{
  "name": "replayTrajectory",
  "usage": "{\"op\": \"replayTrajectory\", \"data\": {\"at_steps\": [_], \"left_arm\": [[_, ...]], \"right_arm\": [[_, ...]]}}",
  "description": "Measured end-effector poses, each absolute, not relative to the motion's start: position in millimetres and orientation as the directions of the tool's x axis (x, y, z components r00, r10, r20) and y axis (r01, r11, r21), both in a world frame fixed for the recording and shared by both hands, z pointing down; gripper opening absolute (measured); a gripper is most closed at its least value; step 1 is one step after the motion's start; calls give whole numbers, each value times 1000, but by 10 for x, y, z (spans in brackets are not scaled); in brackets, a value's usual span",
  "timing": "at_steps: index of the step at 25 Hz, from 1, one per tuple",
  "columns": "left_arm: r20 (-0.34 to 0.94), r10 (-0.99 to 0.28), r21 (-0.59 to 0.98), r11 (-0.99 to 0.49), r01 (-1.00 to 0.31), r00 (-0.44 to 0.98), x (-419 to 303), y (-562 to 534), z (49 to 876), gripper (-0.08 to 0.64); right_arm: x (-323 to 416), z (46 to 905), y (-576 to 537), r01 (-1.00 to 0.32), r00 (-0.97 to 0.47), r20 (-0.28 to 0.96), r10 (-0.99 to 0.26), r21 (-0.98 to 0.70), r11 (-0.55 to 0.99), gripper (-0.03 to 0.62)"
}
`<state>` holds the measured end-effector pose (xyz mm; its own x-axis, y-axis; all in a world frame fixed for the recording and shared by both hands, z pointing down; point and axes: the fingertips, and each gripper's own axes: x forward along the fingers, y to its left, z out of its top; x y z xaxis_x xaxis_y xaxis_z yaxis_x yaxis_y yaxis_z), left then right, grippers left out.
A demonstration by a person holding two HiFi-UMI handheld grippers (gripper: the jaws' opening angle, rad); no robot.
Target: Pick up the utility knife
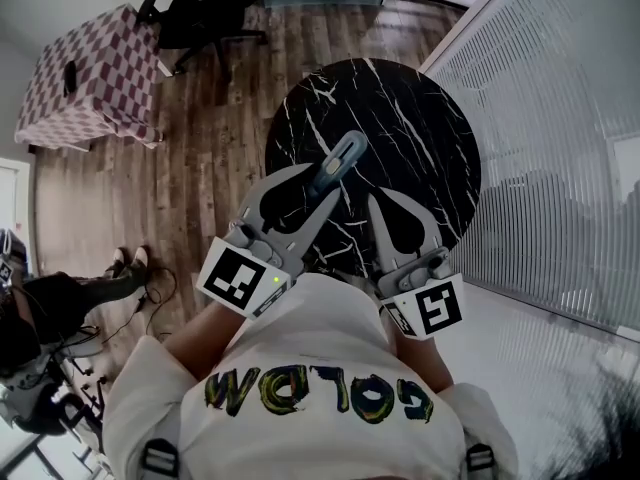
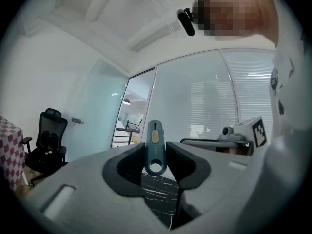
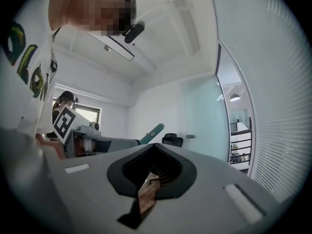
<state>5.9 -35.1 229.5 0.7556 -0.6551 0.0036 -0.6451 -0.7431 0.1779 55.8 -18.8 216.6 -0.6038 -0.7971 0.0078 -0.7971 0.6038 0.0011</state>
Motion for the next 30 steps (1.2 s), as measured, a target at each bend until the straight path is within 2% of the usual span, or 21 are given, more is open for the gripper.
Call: {"op": "replayTrajectory", "data": {"at_steps": [30], "left_arm": [[10,-660,192,-736,-649,751,38,-294,2336,138]], "right_arm": [[529,2209,-137,-790,-613,10,-790,-1,613,2]]}}
